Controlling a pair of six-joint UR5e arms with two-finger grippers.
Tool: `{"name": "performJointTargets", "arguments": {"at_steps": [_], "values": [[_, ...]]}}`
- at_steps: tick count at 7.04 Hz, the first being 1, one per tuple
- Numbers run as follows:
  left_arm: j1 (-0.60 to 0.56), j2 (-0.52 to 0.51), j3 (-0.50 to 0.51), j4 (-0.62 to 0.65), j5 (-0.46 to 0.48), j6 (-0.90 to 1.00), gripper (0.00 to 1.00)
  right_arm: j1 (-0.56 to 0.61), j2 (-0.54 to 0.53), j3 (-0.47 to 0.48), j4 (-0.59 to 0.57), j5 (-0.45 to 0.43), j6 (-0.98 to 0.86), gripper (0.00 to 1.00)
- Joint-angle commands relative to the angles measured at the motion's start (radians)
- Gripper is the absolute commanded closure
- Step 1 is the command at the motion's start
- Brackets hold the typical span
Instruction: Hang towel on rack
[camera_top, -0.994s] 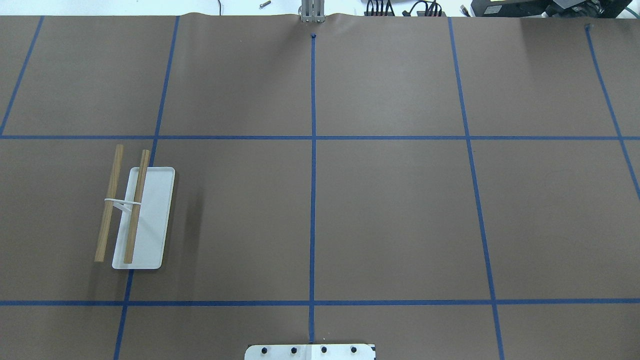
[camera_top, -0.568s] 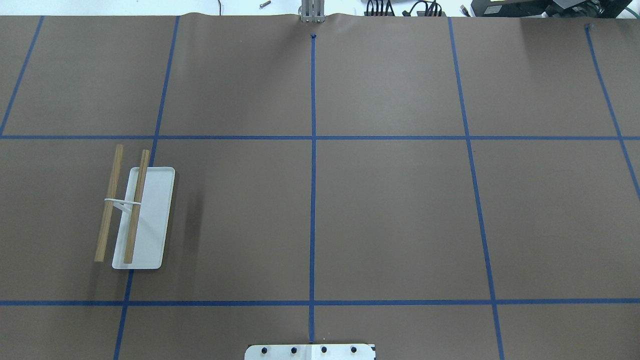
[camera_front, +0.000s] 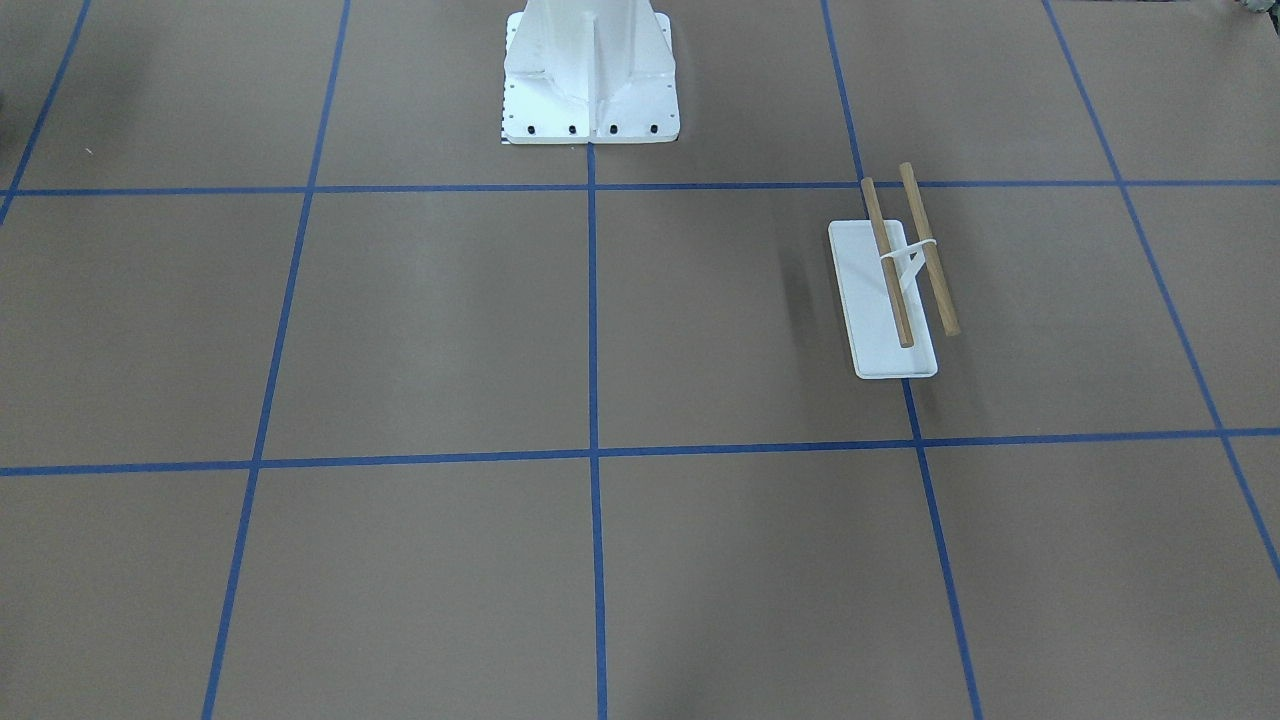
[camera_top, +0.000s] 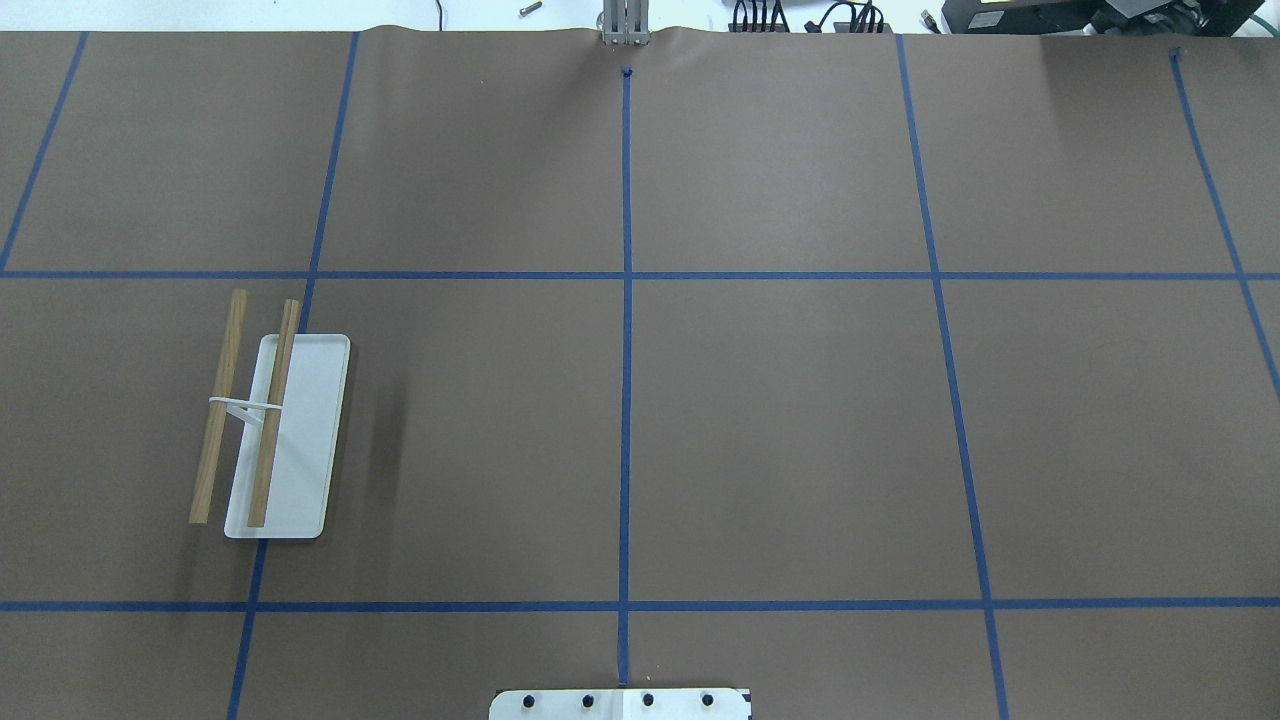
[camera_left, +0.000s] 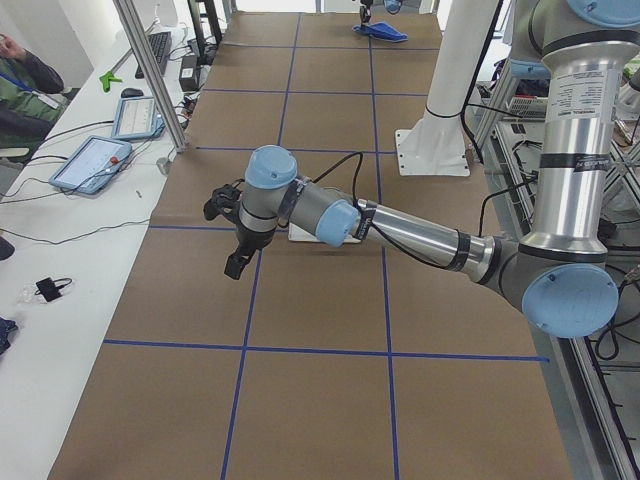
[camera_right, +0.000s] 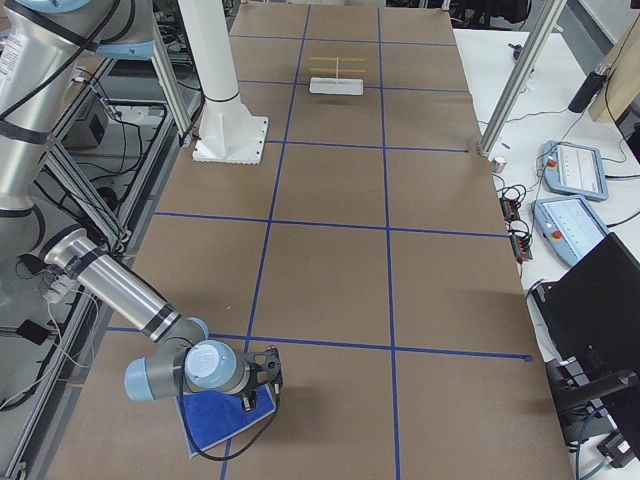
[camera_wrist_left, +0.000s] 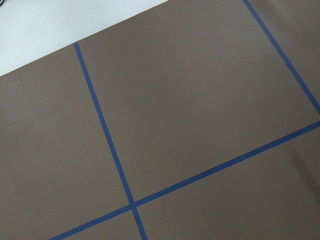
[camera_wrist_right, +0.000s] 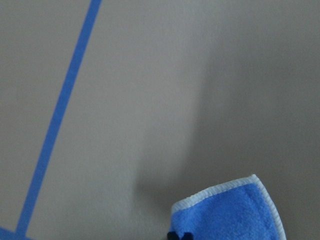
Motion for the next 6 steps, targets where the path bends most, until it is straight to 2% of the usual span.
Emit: {"name": "performJointTargets", "arguments": {"at_steps": [1, 2, 3, 4, 5, 6], "values": [[0.000, 0.003, 0.004, 0.000, -0.001, -0.017, 0.01, 0.038, 0.168, 0.064, -0.212, 0.021, 0.006, 1.00], [-0.002, 0.009, 0.004, 0.000, -0.001, -0.020, 0.01, 0.038, 0.244, 0.140, -0.383, 0.022, 0.005, 1.00], [0.000, 0.012, 0.007, 0.000, -0.001, -0.022, 0.01, 0.038, 0.326, 0.262, -0.593, 0.021, 0.024, 1.00], [0.000, 0.011, 0.004, 0.000, -0.001, -0.064, 0.01, 0.011, 0.387, 0.387, -0.748, 0.027, 0.096, 1.00], [0.000, 0.003, 0.001, 0.000, -0.001, -0.099, 0.01, -0.065, 0.465, 0.461, -0.788, 0.029, 0.230, 1.00], [0.000, -0.002, -0.009, -0.006, -0.001, -0.100, 0.01, -0.183, 0.574, 0.490, -0.787, 0.012, 0.453, 1.00]]}}
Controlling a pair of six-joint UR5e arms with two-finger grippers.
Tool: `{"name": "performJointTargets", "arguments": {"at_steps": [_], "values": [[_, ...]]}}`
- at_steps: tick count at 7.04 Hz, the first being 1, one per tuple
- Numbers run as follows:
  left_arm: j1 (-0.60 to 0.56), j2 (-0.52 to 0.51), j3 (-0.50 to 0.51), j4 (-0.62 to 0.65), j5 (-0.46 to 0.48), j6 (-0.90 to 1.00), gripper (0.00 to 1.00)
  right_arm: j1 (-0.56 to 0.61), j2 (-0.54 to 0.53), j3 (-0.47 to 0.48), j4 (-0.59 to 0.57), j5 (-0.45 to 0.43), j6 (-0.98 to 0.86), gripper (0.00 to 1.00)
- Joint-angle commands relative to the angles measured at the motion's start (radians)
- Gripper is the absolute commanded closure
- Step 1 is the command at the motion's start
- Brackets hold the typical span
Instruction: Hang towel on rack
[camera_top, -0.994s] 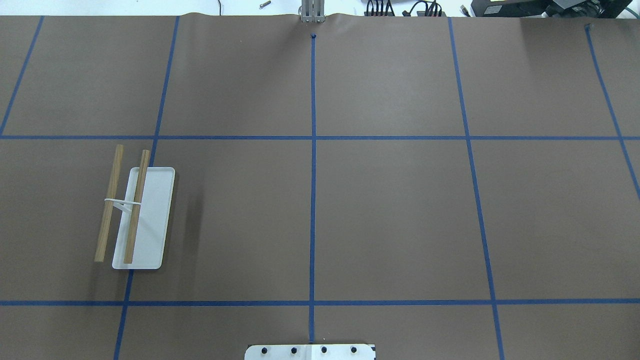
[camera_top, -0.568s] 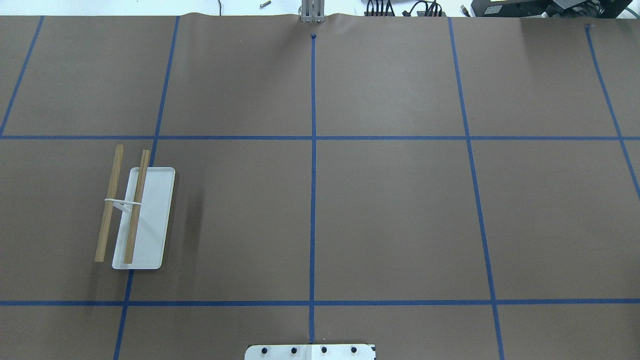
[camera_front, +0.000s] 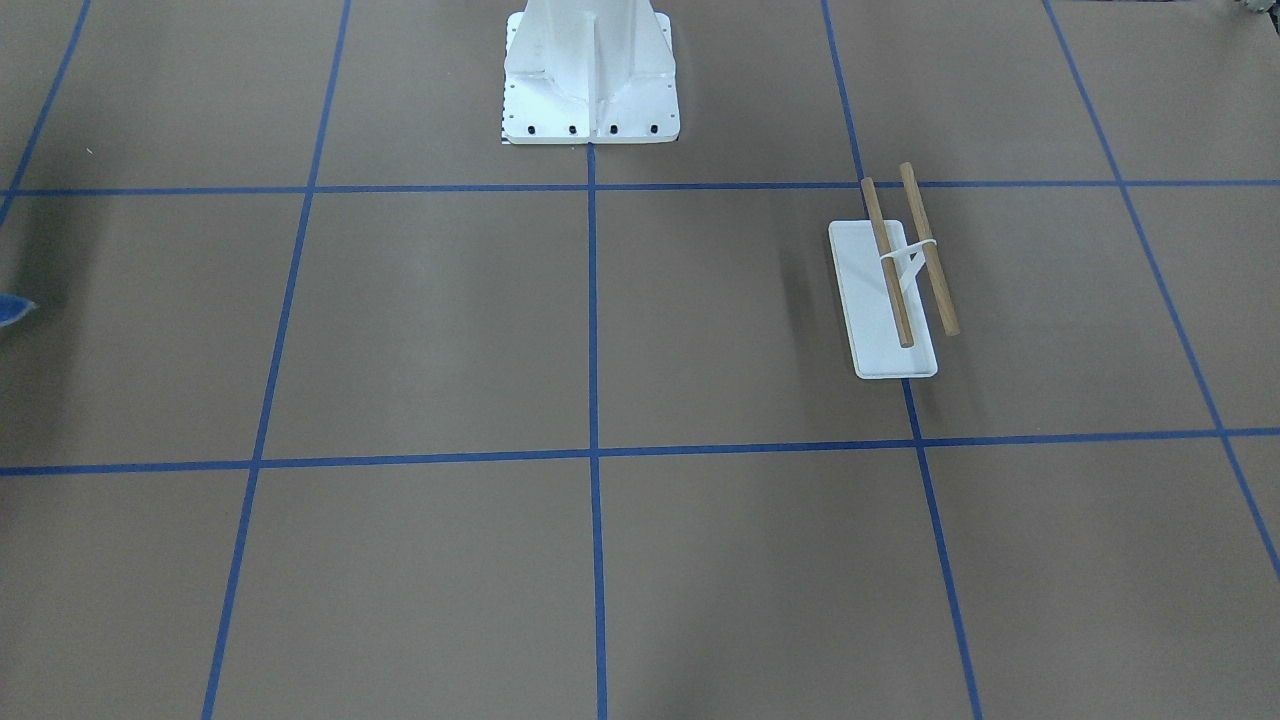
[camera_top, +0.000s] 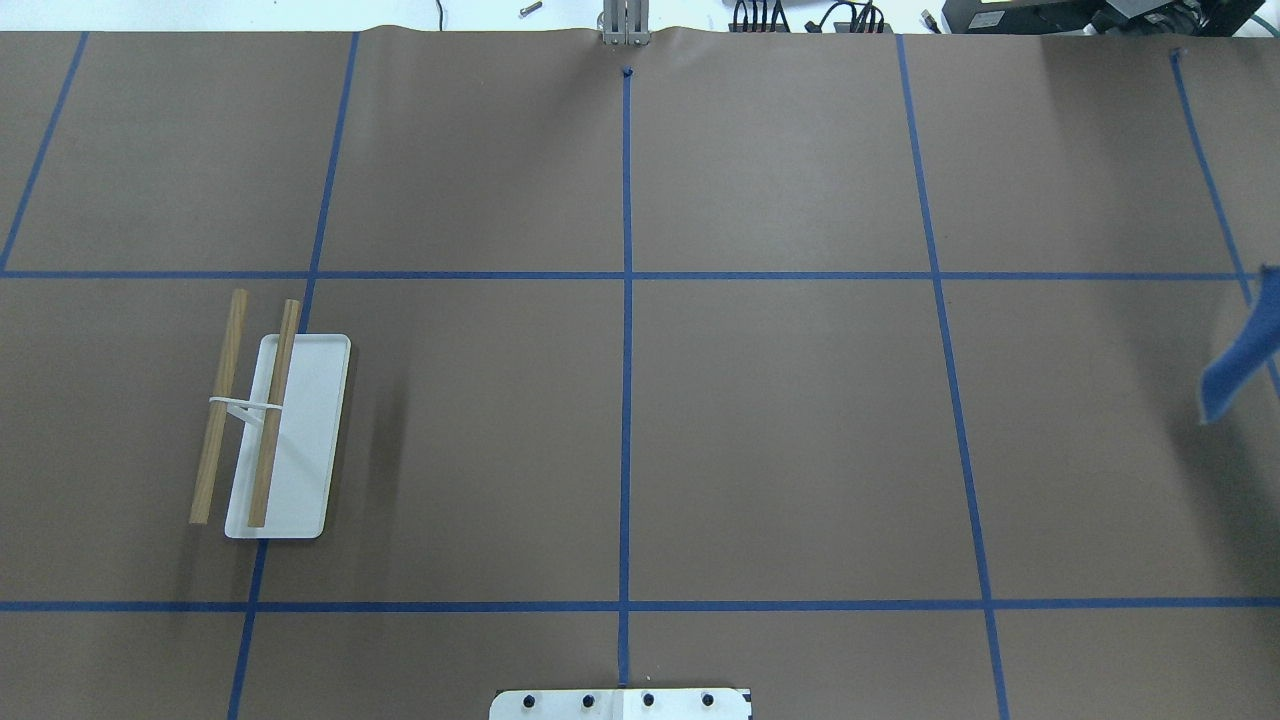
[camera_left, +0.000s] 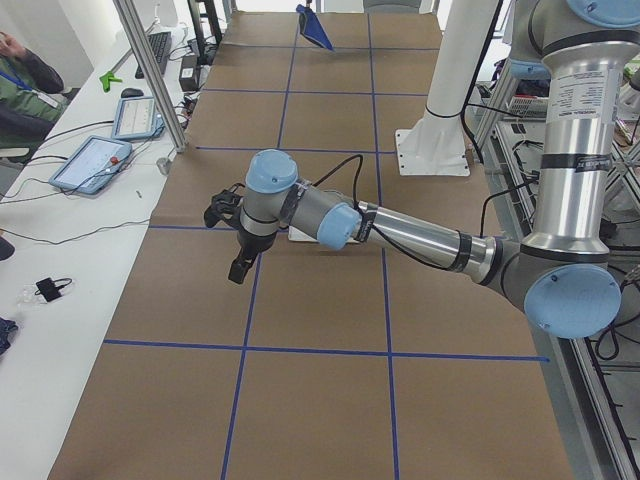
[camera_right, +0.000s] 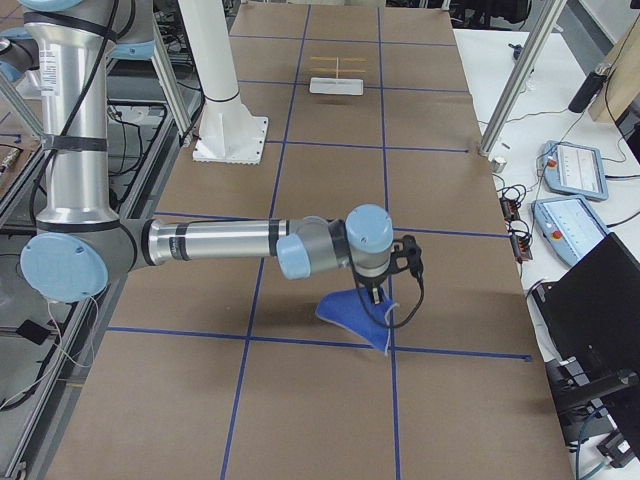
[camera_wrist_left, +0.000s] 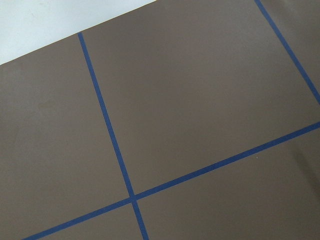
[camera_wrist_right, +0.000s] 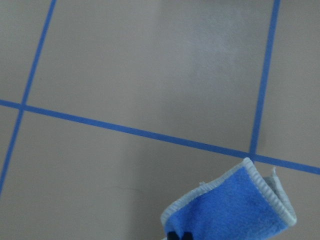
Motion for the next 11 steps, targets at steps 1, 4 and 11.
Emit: {"name": "performJointTargets", "arguments": {"at_steps": [1, 4, 11], "values": [[0.000, -0.006, -0.007, -0.053, -0.002, -0.023, 0.01, -0.211, 0.216, 0.074, -0.032, -0.051, 0.398, 1.00], [0.071, -0.061, 0.000, -0.271, -0.052, -0.069, 0.01, -0.510, 0.387, 0.225, -0.027, -0.285, 0.783, 1.00], [0.565, -0.420, 0.013, -0.491, 0.128, -1.683, 0.02, -0.760, 0.563, 0.261, -0.027, -0.623, 1.011, 1.00]]}}
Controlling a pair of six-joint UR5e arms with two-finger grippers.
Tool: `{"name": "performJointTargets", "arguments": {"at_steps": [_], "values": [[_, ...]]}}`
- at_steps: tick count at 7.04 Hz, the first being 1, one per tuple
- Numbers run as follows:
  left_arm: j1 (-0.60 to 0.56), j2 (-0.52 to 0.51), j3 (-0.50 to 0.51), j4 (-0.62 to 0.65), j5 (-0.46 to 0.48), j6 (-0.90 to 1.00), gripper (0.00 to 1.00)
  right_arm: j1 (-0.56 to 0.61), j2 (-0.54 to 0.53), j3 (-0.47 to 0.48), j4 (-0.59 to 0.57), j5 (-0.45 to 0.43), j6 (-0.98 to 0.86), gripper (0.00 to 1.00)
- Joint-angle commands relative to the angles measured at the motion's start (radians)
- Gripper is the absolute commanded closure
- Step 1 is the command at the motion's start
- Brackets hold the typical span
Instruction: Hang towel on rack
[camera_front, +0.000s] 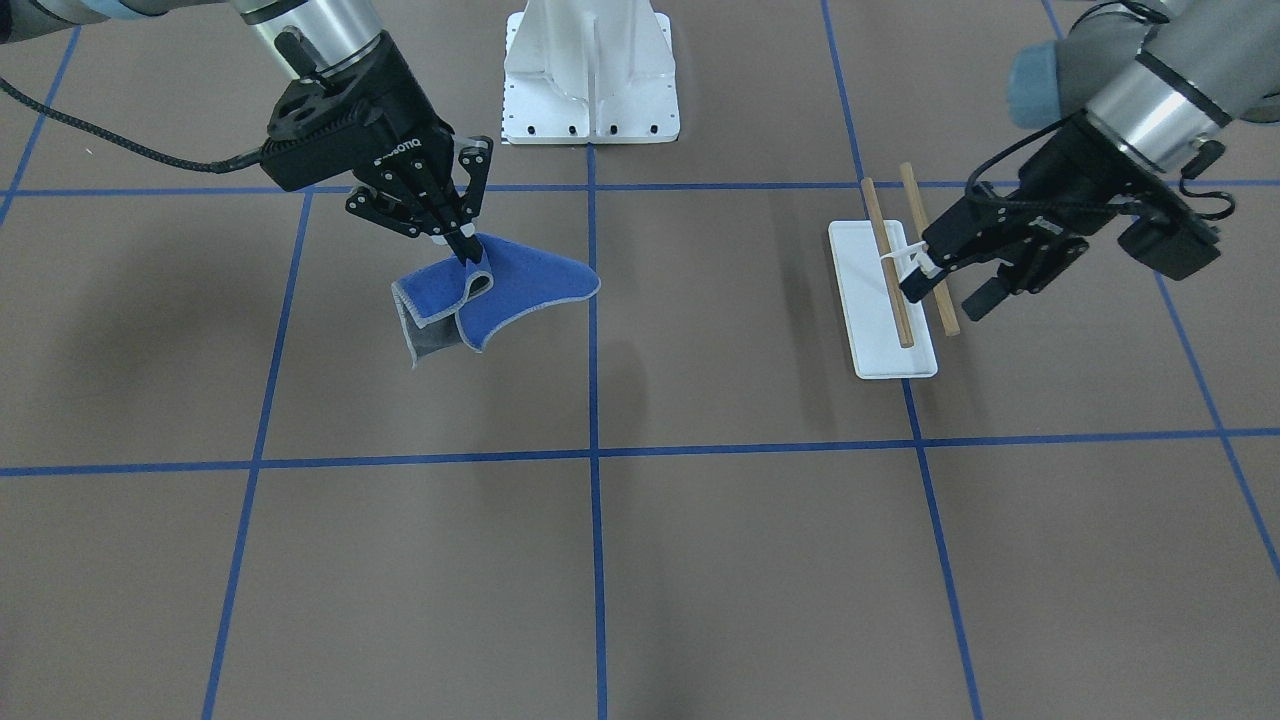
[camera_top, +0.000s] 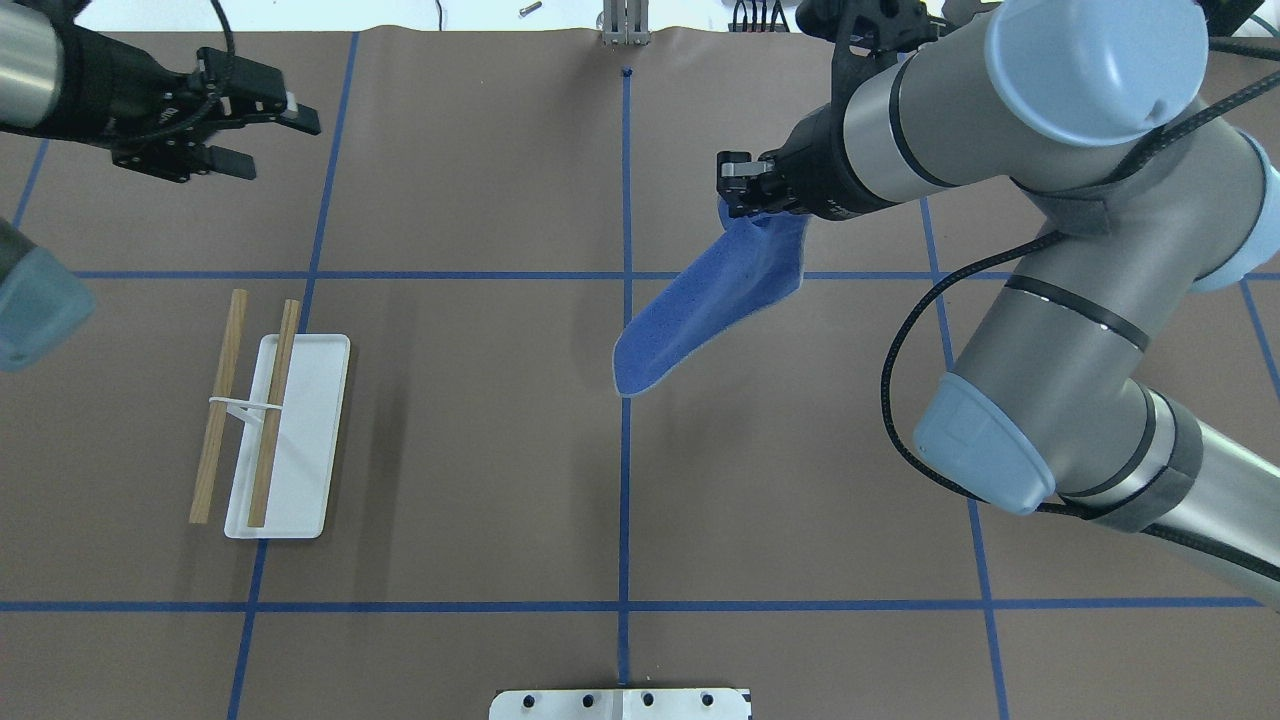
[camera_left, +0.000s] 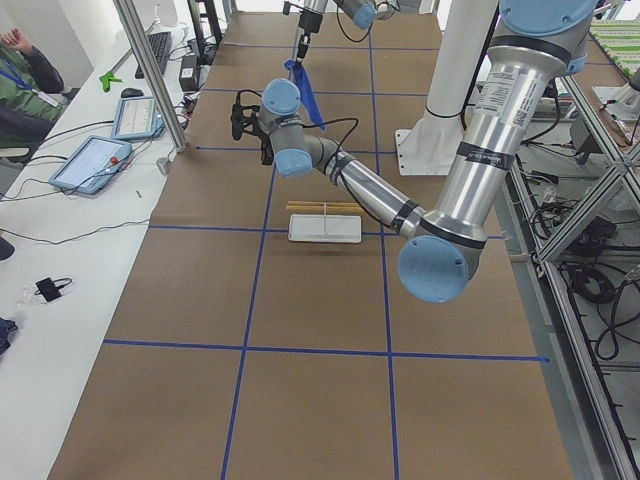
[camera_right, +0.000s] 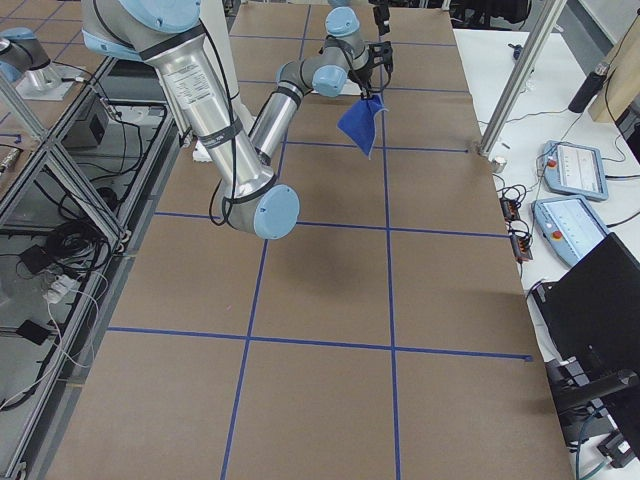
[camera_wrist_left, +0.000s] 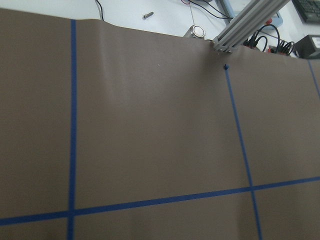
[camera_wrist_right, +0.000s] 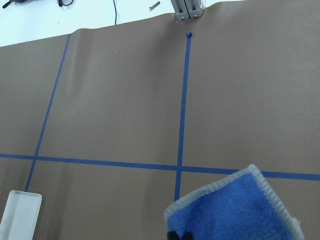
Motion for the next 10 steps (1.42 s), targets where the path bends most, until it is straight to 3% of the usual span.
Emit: {"name": "performJointTargets", "arguments": {"at_steps": [1, 4, 6, 10], "values": [[0.129, -0.108, -0.001, -0.003, 0.150, -0.334, 0.02, -0.077, 0.016, 0.000, -0.001, -0.131, 0.002, 1.00], [0.223, -0.134, 0.001, 0.000, 0.246, -0.361, 0.03, -0.210, 0.083, -0.003, -0.008, -0.351, -0.043, 1.00], [0.271, -0.144, 0.001, 0.000, 0.284, -0.363, 0.39, -0.275, 0.105, -0.005, -0.006, -0.446, -0.067, 1.00], [0.308, -0.153, 0.002, 0.002, 0.287, -0.363, 0.26, -0.302, 0.132, -0.006, -0.006, -0.490, -0.112, 1.00]]}}
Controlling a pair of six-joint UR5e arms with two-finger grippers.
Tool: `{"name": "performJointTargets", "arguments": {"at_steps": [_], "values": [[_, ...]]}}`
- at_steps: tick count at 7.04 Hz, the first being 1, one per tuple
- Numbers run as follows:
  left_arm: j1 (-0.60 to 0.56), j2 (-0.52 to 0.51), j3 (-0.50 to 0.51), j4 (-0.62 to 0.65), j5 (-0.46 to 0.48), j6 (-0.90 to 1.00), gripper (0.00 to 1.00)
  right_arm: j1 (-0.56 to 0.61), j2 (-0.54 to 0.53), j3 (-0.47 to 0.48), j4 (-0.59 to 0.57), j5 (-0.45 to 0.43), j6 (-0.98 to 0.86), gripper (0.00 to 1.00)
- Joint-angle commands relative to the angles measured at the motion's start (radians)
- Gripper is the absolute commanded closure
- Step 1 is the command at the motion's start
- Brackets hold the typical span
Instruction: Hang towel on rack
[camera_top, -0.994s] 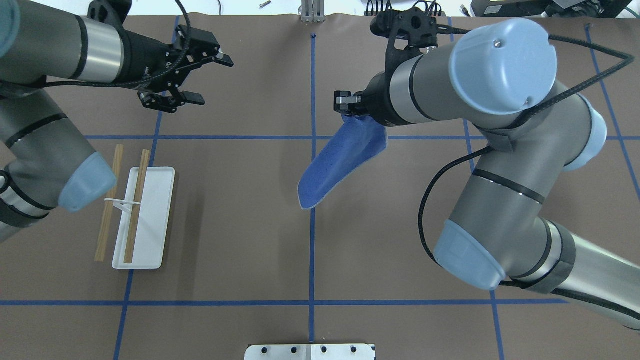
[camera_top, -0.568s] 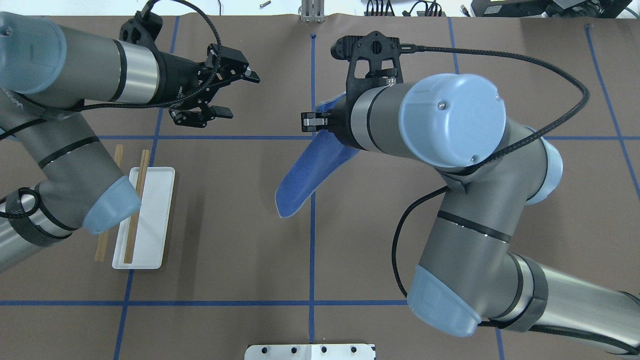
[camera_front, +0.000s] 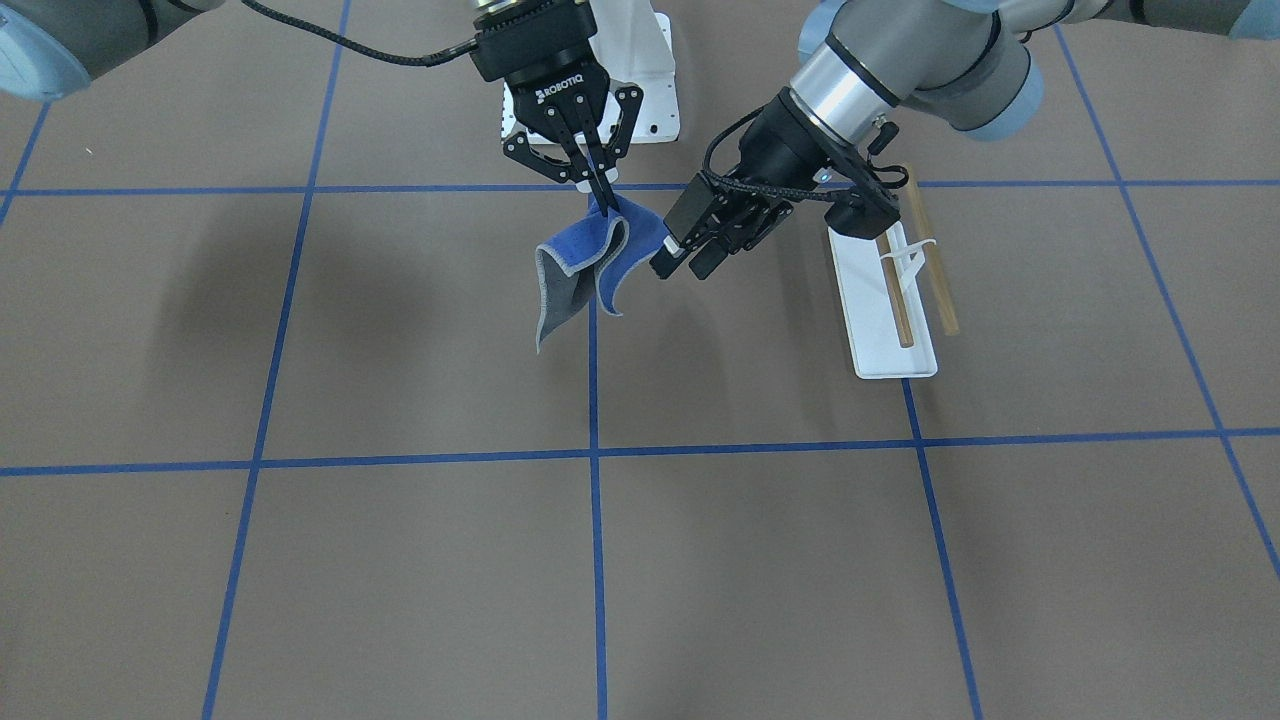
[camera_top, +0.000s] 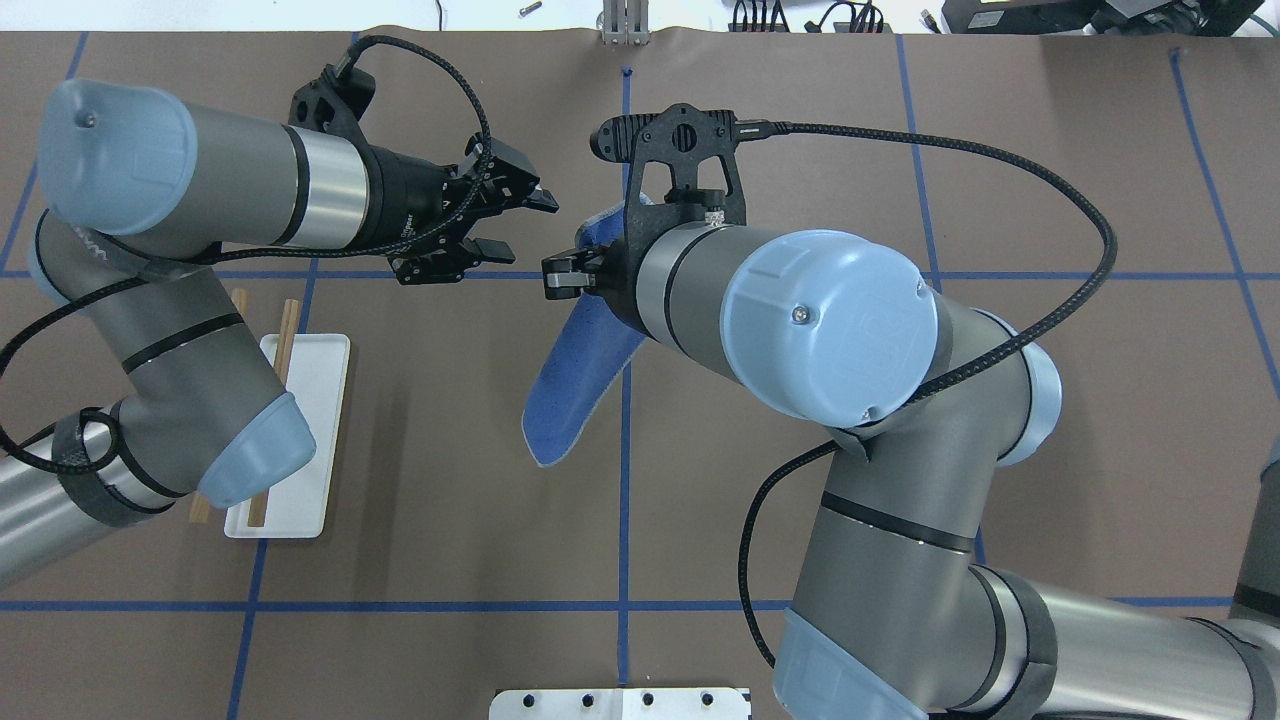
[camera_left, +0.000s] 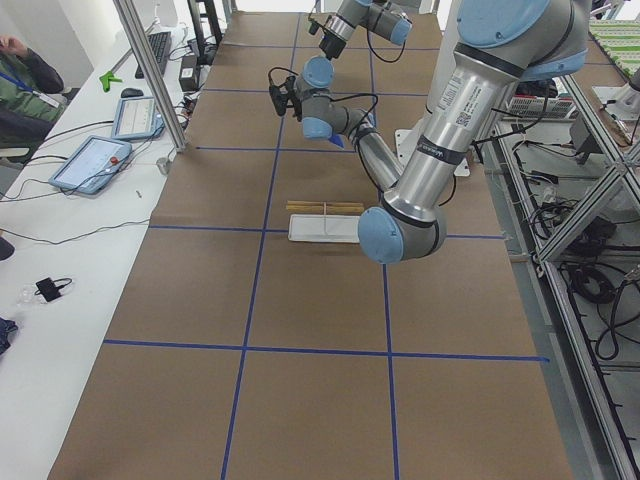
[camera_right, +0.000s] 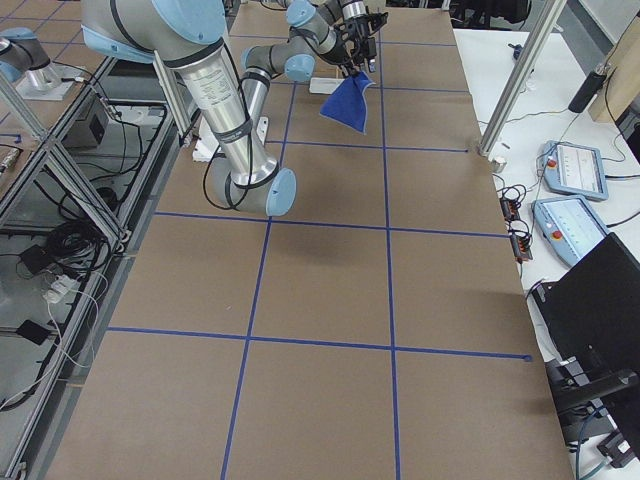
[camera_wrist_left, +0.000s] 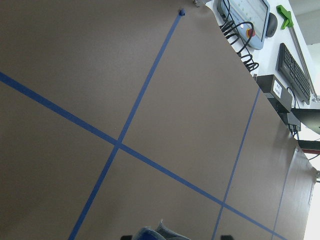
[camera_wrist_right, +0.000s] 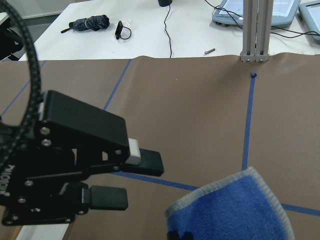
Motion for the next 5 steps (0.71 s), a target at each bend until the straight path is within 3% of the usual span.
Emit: {"name": "performJointTargets", "arguments": {"at_steps": [1, 5], "values": [[0.026, -0.002, 0.000, 0.000, 0.001, 0.002, 0.25, -0.013, 0.006, -0.001, 0.000, -0.020, -0.070, 1.00], [0.051, -0.002, 0.006, 0.000, 0.000, 0.012, 0.26, -0.073, 0.008, -0.003, 0.002, -0.100, -0.126, 1.00]]}}
